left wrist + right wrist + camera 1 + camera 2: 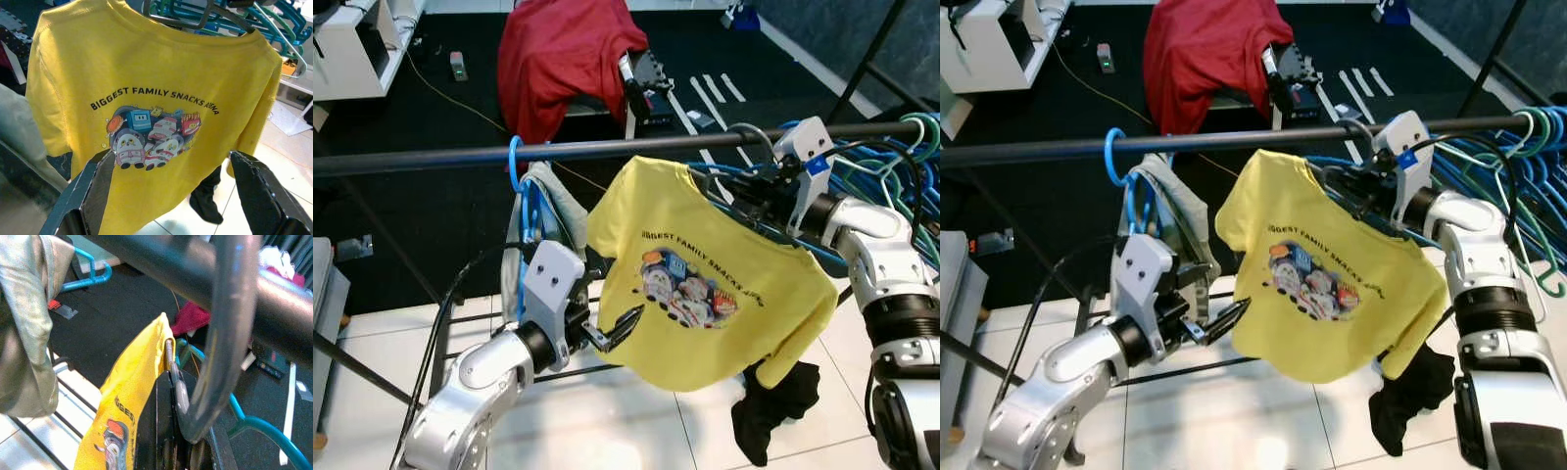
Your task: Hang hanger
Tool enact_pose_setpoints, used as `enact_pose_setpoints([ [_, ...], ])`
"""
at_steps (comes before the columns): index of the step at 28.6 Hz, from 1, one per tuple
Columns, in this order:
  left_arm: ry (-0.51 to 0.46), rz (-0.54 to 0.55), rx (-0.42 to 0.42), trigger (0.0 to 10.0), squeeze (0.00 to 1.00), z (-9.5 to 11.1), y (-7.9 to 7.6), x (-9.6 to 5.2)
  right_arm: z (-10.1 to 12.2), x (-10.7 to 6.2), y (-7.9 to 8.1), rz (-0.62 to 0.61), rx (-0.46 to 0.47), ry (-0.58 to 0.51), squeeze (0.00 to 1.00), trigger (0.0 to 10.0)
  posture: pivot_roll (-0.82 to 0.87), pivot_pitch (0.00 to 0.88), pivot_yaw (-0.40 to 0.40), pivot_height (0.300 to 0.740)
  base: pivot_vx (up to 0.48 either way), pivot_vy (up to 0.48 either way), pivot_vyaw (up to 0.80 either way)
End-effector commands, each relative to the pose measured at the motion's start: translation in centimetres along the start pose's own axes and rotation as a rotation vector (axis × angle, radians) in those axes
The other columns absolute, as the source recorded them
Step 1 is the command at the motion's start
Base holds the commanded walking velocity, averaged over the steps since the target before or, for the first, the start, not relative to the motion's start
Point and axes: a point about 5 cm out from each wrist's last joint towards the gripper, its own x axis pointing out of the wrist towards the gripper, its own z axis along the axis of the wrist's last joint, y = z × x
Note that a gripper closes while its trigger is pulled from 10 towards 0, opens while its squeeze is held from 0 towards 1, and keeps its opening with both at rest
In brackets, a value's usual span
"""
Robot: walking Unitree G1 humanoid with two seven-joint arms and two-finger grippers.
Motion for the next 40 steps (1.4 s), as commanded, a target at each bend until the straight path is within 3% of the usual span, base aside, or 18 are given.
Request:
enact_pose_setpoints([
  [1,0.015,-0.008,-0.008,10.0,0.00,-0.5,-0.3,-0.1,0.8,-0.3,0.3,-0.026,-0.010,-0.041,0.00,0.0,-0.07,0.249,-0.048,0.740,0.000,0.000,0.00],
  [6,0.017,-0.011,-0.010,10.0,0.00,-0.6,-0.4,-0.2,1.8,-1.0,1.9,-0.055,-0.035,-0.069,0.00,0.0,-0.08,0.252,-0.042,0.740,0.000,0.000,0.00],
  [18,0.021,-0.024,-0.011,10.0,0.00,-0.8,-0.7,-0.2,1.3,-1.7,5.4,-0.064,-0.060,0.013,0.00,0.0,-0.08,0.252,-0.044,0.740,0.000,0.000,0.00],
  [21,0.024,-0.025,-0.013,10.0,0.00,-0.9,-0.8,-0.4,0.6,-1.7,7.1,-0.073,-0.088,0.082,0.00,0.0,-0.08,0.251,-0.045,0.740,0.000,0.000,0.00],
  [23,0.022,-0.025,-0.014,10.0,0.00,-0.9,-0.9,-0.4,-0.2,-1.7,8.2,-0.072,-0.107,0.121,0.00,0.8,-0.08,0.250,-0.045,0.740,0.000,0.000,0.00],
  [27,0.016,-0.023,-0.012,10.0,0.00,-0.9,-0.9,-0.2,-1.1,-1.7,9.5,-0.065,-0.115,0.160,0.00,0.6,-0.08,0.249,-0.047,0.740,0.000,0.000,0.00],
  [32,0.033,0.003,-0.017,10.0,0.00,-1.2,-0.6,-0.3,-1.9,-1.7,10.0,-0.093,-0.075,0.170,0.00,0.4,-0.08,0.249,-0.048,0.740,0.000,0.000,0.00],
  [33,0.056,0.062,-0.005,10.0,0.00,-1.7,0.0,-0.4,-2.8,-1.6,10.4,-0.151,0.008,0.167,0.00,0.5,-0.08,0.247,-0.049,0.740,0.000,0.000,0.00],
  [35,0.068,0.209,-0.071,10.0,0.00,-2.6,1.4,-0.8,-4.9,-1.5,11.6,-0.304,0.282,0.155,0.00,10.0,-0.08,0.238,-0.053,0.740,0.000,0.000,0.00],
  [36,0.073,0.252,-0.102,10.0,0.00,-2.9,1.8,-1.0,-5.6,-1.5,12.0,-0.336,0.357,0.158,0.00,10.0,-0.08,0.237,-0.052,0.740,0.000,0.000,0.00],
  [38,0.073,0.252,-0.102,10.0,0.00,-2.9,1.8,-1.0,-5.6,-1.5,12.0,-0.336,0.357,0.158,0.00,10.0,-0.08,0.237,-0.052,0.740,0.000,0.000,0.00],
  [40,0.072,0.384,-0.154,10.0,0.00,-3.6,3.0,-2.6,-7.0,-1.3,13.5,-0.344,0.441,0.191,0.00,10.0,-0.07,0.232,-0.056,0.740,0.000,0.000,0.00],
])
